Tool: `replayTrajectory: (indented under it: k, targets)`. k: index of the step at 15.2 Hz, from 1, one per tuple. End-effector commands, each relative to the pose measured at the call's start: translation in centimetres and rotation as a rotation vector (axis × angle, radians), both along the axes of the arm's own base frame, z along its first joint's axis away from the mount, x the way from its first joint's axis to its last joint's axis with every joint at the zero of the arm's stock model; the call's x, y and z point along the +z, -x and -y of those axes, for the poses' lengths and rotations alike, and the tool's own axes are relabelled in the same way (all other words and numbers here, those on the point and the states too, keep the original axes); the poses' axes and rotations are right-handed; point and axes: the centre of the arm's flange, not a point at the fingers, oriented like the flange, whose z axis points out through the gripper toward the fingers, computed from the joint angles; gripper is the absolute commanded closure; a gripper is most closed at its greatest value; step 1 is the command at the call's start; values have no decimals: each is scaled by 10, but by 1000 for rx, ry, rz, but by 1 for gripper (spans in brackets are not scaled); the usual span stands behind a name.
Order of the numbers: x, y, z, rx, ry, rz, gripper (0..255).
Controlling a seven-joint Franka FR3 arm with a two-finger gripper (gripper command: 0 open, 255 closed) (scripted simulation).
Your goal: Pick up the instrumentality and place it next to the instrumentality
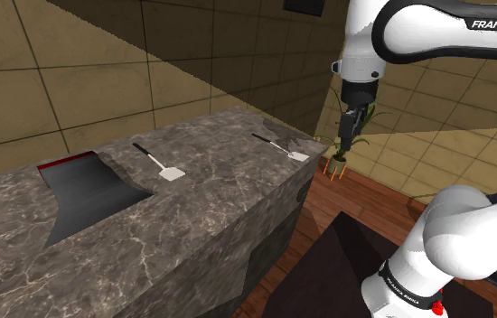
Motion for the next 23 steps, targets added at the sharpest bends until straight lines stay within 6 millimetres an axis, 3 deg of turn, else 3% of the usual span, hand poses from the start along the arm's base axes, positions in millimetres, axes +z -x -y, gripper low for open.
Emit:
replayTrajectory:
  k: [1,23]
  targets:
    - [0,0,0,0,0,0,0]
    - [-130,-198,143,-46,-104,179,0]
